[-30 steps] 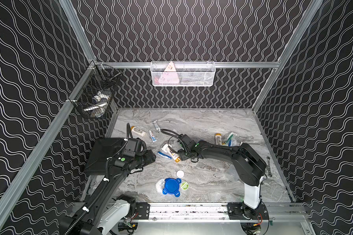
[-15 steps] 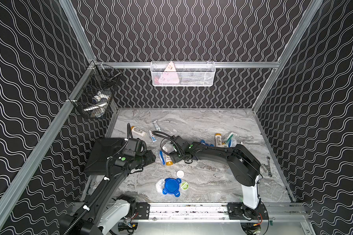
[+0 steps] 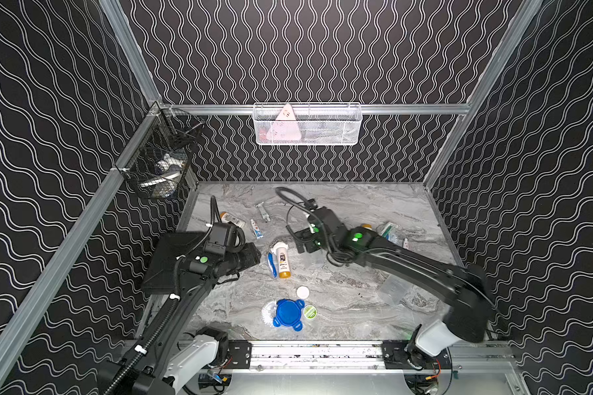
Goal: Take out toiletry kits
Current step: Place the container at the center of the board, then reset both arms
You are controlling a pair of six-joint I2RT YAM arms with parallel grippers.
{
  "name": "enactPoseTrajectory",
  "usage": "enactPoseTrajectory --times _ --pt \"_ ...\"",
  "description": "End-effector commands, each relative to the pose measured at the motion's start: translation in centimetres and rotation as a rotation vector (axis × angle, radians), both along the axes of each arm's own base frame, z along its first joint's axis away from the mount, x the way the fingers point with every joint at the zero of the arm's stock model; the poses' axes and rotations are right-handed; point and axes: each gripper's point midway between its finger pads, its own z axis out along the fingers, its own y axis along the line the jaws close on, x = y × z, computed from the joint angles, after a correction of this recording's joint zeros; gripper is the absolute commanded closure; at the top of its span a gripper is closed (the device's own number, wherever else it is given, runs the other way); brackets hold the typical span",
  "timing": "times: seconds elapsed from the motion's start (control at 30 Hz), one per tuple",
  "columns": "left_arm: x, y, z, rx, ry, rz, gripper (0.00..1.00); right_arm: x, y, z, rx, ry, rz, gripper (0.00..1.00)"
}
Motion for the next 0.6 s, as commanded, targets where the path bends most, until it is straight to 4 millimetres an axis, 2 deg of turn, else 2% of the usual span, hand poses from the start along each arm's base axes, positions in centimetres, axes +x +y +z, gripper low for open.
enactPoseTrajectory --times 0.0,0.07,0.1,0.13,0.2,0.27,0.3,0.4,0.5,0.57 --pt "1.0 1.3 2.5 0.074 -0.073 0.029 0.37 -0.5 -5.4 4.7 0.064 -0.143 -0.171 0.00" --pt "2.0 1.9 5.1 0.105 -0.154 0.051 0.35 -1.3 -9.5 7.2 0.116 -0.252 -0.286 0.00" --pt "2.5 2.5 6.5 0.129 -0.193 0.075 0.33 -1.8 -11.7 7.8 0.118 -0.299 -0.342 0.00" --pt "2.9 3.1 7.7 0.154 -0.230 0.098 0.30 -2.4 -12.9 8.0 0.108 -0.332 -0.347 0.00" --pt "3.6 4.1 9.7 0.201 -0.298 0.131 0.28 -3.4 -14.7 7.8 0.047 -0.361 -0.338 0.00" --pt "3.9 5.3 10.8 0.250 -0.341 0.184 0.25 -3.7 -17.5 7.4 -0.024 -0.389 -0.448 0.00" --pt "4.1 5.8 11.1 0.271 -0.359 0.204 0.24 -3.9 -19.2 6.4 -0.067 -0.378 -0.529 0.00" --pt "4.3 7.4 10.9 0.347 -0.392 0.270 0.22 -4.3 -21.3 5.2 -0.080 -0.423 -0.640 0.00" --pt "5.1 7.8 9.5 0.430 -0.423 0.236 0.20 -4.4 -23.3 4.5 0.043 -0.428 -0.714 0.00" --pt "5.3 9.0 8.0 0.505 -0.401 0.274 0.16 -4.0 -24.5 3.7 0.085 -0.454 -0.747 0.00"
